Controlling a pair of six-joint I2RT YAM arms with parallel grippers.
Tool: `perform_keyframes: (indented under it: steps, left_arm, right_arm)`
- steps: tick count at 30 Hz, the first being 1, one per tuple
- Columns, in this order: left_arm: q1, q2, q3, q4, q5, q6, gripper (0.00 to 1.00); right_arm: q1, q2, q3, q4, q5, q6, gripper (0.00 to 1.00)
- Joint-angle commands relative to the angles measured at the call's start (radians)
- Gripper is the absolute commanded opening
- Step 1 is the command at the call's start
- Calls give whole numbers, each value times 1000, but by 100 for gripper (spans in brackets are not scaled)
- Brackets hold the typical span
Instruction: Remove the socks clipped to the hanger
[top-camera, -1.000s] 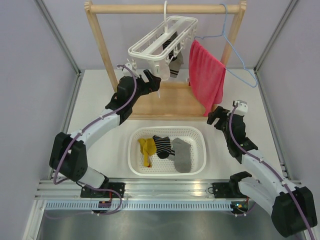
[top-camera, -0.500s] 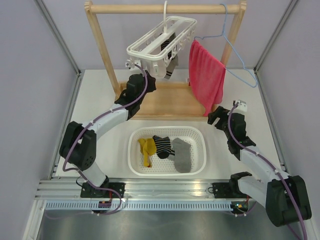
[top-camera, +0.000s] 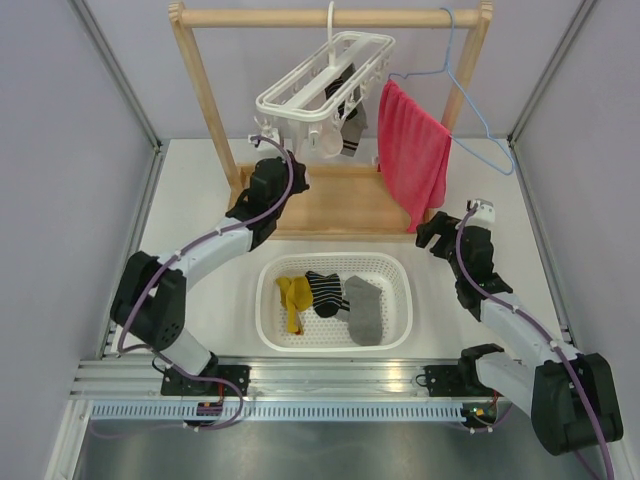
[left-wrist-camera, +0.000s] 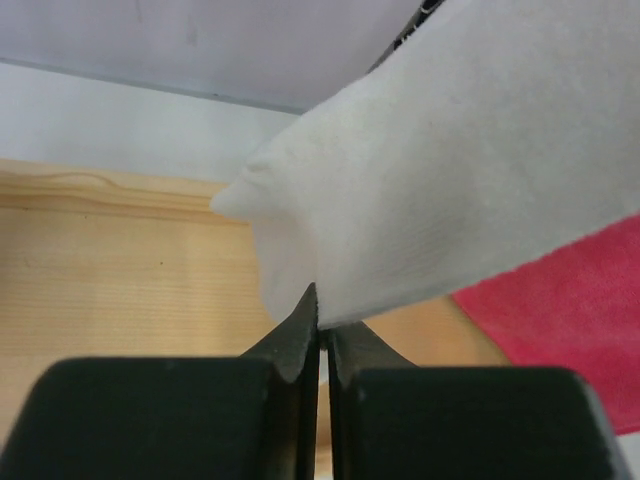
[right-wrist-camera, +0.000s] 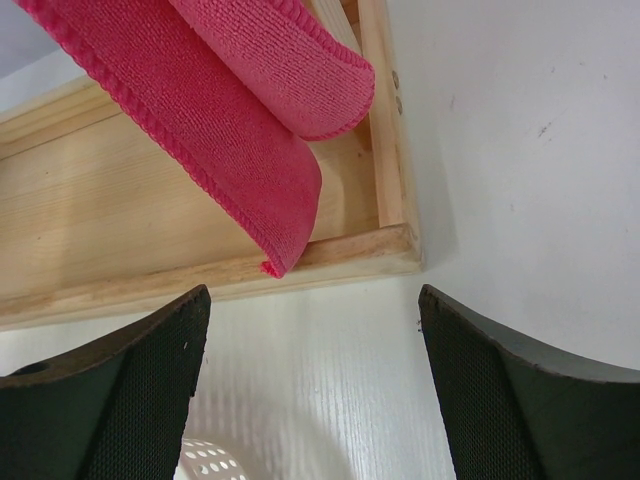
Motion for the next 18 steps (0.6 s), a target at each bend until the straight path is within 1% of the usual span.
perform_keyframes:
  steps: [1,5,10,16,18]
  left_arm:
    - [-25,-144,-62,51,-16,38,2]
    - [-90,-237,-117,32,-31,96,2]
    - [-188,-309,-127,-33,-33,128,2]
    - [-316,-347,-120,-90,-53,157,2]
    - [-337,-347,-102,-116,-45,147,2]
  right_arm:
    - [-4,-21,9,28,-16,-8,88]
    - [-4,-44,20,-1,-30,-23,86]
    - [-2,-96,32,-53,-60,-34,84]
    - [38,-237,51,-86,-108,-33,84]
    - [70,-294,52,-84,-125,-45,84]
